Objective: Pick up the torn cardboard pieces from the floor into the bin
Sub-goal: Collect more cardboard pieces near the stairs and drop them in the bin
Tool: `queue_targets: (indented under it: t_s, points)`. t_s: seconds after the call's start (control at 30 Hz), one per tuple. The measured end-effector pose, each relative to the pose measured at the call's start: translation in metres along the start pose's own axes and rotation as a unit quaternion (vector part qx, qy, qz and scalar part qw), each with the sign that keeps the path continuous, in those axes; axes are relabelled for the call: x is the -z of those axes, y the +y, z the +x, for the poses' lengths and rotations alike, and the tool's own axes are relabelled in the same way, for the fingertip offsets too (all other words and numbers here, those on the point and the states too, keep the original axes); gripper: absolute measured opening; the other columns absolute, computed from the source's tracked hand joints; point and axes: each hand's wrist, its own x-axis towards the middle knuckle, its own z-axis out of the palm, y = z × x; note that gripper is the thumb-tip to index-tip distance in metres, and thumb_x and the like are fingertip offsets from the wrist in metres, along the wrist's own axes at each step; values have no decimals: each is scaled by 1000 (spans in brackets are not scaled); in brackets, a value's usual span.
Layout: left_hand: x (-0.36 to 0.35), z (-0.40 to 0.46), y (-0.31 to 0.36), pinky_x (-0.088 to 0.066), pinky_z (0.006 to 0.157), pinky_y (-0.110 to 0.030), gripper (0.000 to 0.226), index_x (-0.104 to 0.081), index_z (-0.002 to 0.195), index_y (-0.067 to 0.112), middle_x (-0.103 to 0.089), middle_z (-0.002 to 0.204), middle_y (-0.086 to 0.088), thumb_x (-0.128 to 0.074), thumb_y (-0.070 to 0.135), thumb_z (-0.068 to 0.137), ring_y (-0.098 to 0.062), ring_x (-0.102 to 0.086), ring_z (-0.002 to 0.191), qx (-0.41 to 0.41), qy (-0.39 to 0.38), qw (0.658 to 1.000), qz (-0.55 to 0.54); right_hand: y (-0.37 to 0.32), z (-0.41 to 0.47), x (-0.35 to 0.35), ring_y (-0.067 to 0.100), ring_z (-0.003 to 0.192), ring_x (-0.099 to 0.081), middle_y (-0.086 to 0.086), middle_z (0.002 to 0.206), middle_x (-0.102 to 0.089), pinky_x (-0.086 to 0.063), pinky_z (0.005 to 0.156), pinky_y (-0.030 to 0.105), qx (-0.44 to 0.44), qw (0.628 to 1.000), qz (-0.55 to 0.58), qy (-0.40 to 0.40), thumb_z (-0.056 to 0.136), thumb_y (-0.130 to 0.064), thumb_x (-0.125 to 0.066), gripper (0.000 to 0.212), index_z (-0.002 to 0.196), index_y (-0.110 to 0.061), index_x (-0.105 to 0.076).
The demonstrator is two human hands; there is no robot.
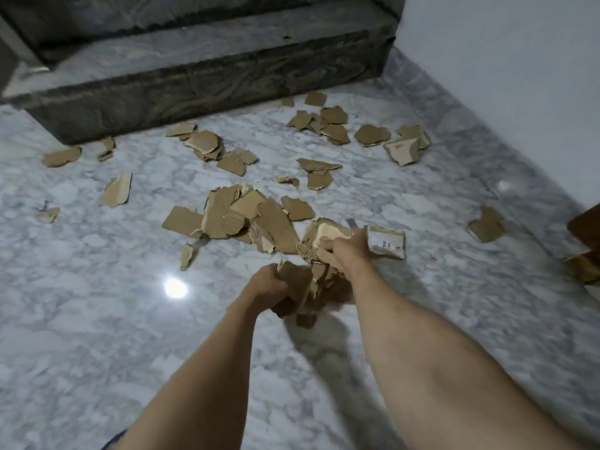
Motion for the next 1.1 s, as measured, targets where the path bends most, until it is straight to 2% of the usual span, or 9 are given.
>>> queue_targets:
  t_s: [0.1, 0.27, 0.33, 0.4, 0.6, 0.67, 0.87, 0.97, 1.1]
  points:
    - [-29, 6, 9, -54, 90, -37, 64, -54, 124, 10, -64, 121, -11, -81, 22, 67, -30, -62, 110, -7, -32, 998, 53, -13, 28, 5, 33, 137, -44, 15, 154, -41, -44, 106, 40, -31, 995, -89, -26, 78, -13, -83, 102, 156, -6, -18]
    - [-69, -4, -9, -54, 90, -42, 60, -39, 132, 15, -63, 119, -16, -71, 30, 84, -35, -63, 107, -35, -8, 978, 207, -2, 30, -11, 31, 126, -56, 13, 138, -58, -46, 87, 31, 6, 935, -354, -22, 73, -36, -88, 88, 142, -10, -42]
    - [-68, -2, -14, -55, 89, -43, 53, -43, 128, 16, -64, 117, -14, -69, 27, 83, -34, -63, 105, -33, 4, 979, 200, 1, 28, -14, 33, 133, -47, 14, 145, -49, -46, 99, 36, 10, 932, -362, 22, 69, -34, -90, 95, 145, -16, -38]
    - [-63, 2, -17, -55, 88, -41, 43, -52, 123, 14, -65, 117, -13, -66, 25, 84, -33, -63, 106, -27, 3, 981, 193, -1, 28, -12, 36, 140, -34, 17, 153, -33, -38, 112, 46, 19, 939, -342, 29, 69, -29, -90, 98, 149, -17, -34]
    - [-43, 9, -18, -57, 87, -36, 42, -73, 106, 7, -74, 105, -12, -73, 20, 65, -29, -68, 101, 10, -58, 996, 72, -24, 29, 28, 33, 131, -52, 10, 149, -48, -48, 105, 47, 16, 998, -57, -22, 73, -13, -88, 100, 155, -9, -31]
    - [-36, 20, -20, -59, 87, -40, 51, -76, 96, 4, -75, 98, -13, -74, 24, 49, -31, -69, 99, -1, -76, 997, 22, -28, 28, 50, 33, 117, -62, 10, 139, -58, -54, 98, 50, 13, 999, 50, 17, 66, -17, -92, 98, 148, -11, -40]
    - [-18, 35, 13, -53, 65, -33, 39, -71, 102, 4, -69, 93, -11, -60, 19, 68, -29, -65, 85, -75, -66, 993, -55, -21, 18, 102, 34, 98, -70, 15, 116, -68, -58, 87, 56, 7, 975, 204, 92, 70, -9, -89, 67, 125, -11, -50]
    - [-34, 45, 23, -61, 80, -46, 42, -71, 100, 11, -74, 102, -14, -72, 26, 60, -32, -70, 97, -117, -115, 986, 13, -6, 10, 115, 35, 98, -70, 15, 112, -70, -57, 89, 56, 0, 974, 204, 102, 71, -4, -87, 59, 118, -10, -54]
    - [-63, 18, 30, -52, 88, -40, 69, -38, 139, 11, -65, 125, -17, -72, 30, 82, -35, -63, 112, -122, -116, 958, 233, 14, 3, 123, 34, 93, -73, 18, 107, -74, -59, 84, 55, -14, 976, 201, 76, 70, 1, -86, 58, 121, -5, -61]
